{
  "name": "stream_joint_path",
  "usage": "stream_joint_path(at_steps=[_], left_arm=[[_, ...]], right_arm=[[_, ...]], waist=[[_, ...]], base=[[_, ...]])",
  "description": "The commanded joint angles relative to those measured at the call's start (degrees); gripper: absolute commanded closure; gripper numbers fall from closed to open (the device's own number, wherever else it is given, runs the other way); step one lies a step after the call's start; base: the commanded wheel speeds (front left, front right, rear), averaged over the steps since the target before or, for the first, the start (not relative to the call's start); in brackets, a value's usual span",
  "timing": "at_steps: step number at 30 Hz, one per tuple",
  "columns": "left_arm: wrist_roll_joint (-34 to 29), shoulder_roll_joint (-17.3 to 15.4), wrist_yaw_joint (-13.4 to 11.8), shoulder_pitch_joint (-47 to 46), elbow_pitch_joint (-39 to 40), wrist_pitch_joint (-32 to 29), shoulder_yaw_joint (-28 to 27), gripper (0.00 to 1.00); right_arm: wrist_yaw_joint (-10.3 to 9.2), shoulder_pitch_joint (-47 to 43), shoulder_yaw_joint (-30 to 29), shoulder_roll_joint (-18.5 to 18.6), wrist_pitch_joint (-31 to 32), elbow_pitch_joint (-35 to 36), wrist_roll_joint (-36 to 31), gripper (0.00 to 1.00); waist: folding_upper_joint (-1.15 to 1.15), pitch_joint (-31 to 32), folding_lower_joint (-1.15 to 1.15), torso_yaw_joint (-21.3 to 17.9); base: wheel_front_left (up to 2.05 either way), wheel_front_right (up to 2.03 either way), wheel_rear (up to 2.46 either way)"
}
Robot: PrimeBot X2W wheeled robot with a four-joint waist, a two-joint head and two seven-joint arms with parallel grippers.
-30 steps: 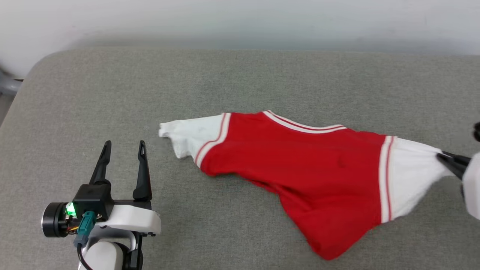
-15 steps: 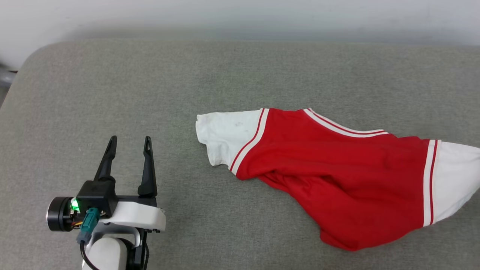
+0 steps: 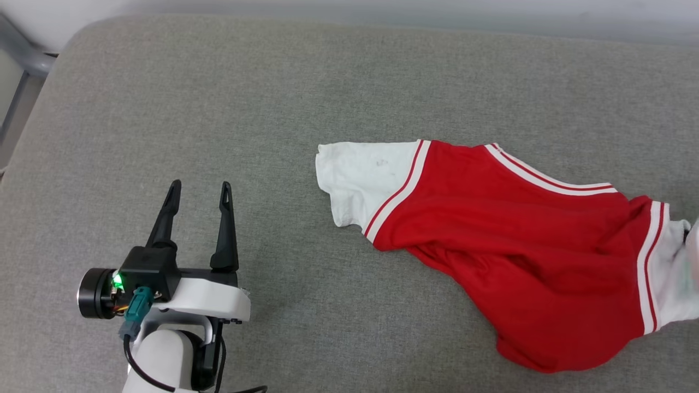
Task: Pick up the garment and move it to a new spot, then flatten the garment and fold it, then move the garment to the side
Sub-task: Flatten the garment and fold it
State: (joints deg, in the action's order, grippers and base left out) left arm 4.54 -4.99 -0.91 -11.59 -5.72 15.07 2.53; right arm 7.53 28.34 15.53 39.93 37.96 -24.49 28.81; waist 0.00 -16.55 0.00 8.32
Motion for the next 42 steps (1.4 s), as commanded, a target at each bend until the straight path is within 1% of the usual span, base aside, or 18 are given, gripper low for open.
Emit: stream_joint_path(at_steps=[1, 4, 5, 6, 7, 8, 12, 16, 17, 22, 25, 29, 33, 35, 37, 39, 42], left_arm=[[-0.4, 0.2, 0.3, -0.7, -0.2, 0.1, -0.4, 0.00], [-0.5, 0.3, 0.4, -0.8, -0.4, 0.1, -0.7, 0.00], [-0.7, 0.3, 0.4, -0.7, -0.5, 0.1, -1.1, 0.00], [-0.7, 0.3, 0.4, -0.7, -0.5, 0.1, -1.1, 0.00], [-0.8, 0.3, 0.4, -0.6, -0.6, 0.1, -1.4, 0.00], [-0.9, 0.2, 0.5, -0.4, -0.7, 0.1, -1.7, 0.00], [-0.6, -0.3, 1.0, 0.0, -1.4, 0.1, -2.8, 0.00], [-0.2, -0.7, 1.6, -0.3, -1.7, 0.1, -4.3, 0.00], [-0.4, -1.3, 2.4, -1.1, -2.3, 0.1, -4.8, 0.00], [-0.1, -3.4, 4.4, -4.6, -4.5, 0.1, -5.1, 0.00], [0.3, -5.4, 5.9, -8.2, -7.4, 0.1, -4.6, 0.00], [1.3, -8.2, 7.4, -14.7, -11.4, -1.0, -2.6, 0.00], [2.8, -10.8, 8.1, -21.2, -14.3, -4.0, 0.3, 0.00], [4.0, -12.3, 8.2, -24.2, -15.7, -6.1, 1.7, 0.00], [6.1, -13.4, 8.3, -26.8, -17.3, -9.3, 4.5, 0.00], [9.7, -14.8, 8.3, -29.8, -18.5, -12.9, 7.7, 0.00], [15.7, -17.6, 8.3, -33.3, -20.8, -20.9, 13.8, 0.00]], right_arm=[[-0.07, 0.9, 1.0, -1.4, -1.1, -2.8, 0.2, 1.00], [-0.05, 1.0, 2.3, -2.1, -2.3, -5.3, 0.4, 1.00], [-0.04, 1.3, 3.1, -2.7, -4.0, -7.0, 1.0, 1.00], [-0.04, 1.3, 3.1, -2.7, -4.0, -7.0, 1.0, 1.00], [-0.05, 1.6, 3.4, -2.5, -5.4, -7.5, 0.9, 0.59], [-0.05, 2.0, 3.7, -2.3, -7.1, -7.7, 0.6, 0.00], [-0.06, 2.7, 3.7, -1.4, -15.1, -7.9, -0.3, 0.00], [-0.06, 1.6, 1.4, -2.4, -24.6, -7.3, -2.7, 0.00], [-0.06, 0.1, -1.4, -4.8, -31.1, -5.9, -5.0, 0.00], [-0.07, -3.3, -6.7, -9.5, -39.8, -0.9, -10.0, 0.00], [-0.07, -6.0, -9.9, -12.9, -43.2, 3.1, -13.4, 0.00], [-0.06, -10.9, -13.4, -18.5, -46.2, 9.6, -17.2, 0.00], [-0.07, -15.6, -15.4, -23.6, -47.8, 16.0, -19.6, 0.00], [-0.07, -17.5, -16.1, -25.5, -48.1, 18.5, -20.2, 0.00], [-0.07, -19.0, -16.5, -27.1, -48.3, 20.3, -20.6, 0.00], [-0.07, -20.1, -16.4, -28.2, -48.2, 21.6, -20.7, 0.00], [-0.06, -21.2, -16.1, -29.0, -47.8, 22.9, -20.9, 0.00]], waist=[[0.00, -0.5, 0.00, 0.5], [0.00, -0.6, 0.00, 0.5], [0.00, -0.3, 0.00, 0.2], [0.00, -0.3, 0.00, 0.2], [0.00, -0.2, 0.00, 0.0], [0.00, 0.2, 0.00, -0.3], [0.00, 2.3, 0.00, -1.7], [0.00, 4.4, 0.00, -3.4], [0.00, 5.7, 0.00, -4.8], [0.00, 6.6, 0.00, -6.4], [0.00, 6.6, 0.00, -7.2], [0.00, 6.5, 0.00, -7.8], [0.00, 6.0, 0.00, -8.6], [0.00, 5.7, 0.00, -9.0], [0.00, 5.3, 0.00, -9.5], [0.00, 4.9, 0.00, -10.0], [0.00, 4.2, 0.00, -10.7]], base=[[0.00, 0.00, 0.00], [0.00, 0.00, 0.00], [0.00, 0.00, 0.00], [0.00, 0.00, 0.00], [0.00, 0.00, 0.00], [0.00, 0.00, 0.00], [0.00, 0.00, 0.00], [0.00, 0.00, 0.00], [0.00, 0.00, 0.00], [0.00, 0.00, 0.00], [0.00, 0.00, 0.00], [0.00, 0.00, 0.00], [0.00, 0.00, 0.00], [0.00, 0.00, 0.00], [0.00, 0.00, 0.00], [0.00, 0.00, 0.00], [0.00, 0.00, 0.00]])
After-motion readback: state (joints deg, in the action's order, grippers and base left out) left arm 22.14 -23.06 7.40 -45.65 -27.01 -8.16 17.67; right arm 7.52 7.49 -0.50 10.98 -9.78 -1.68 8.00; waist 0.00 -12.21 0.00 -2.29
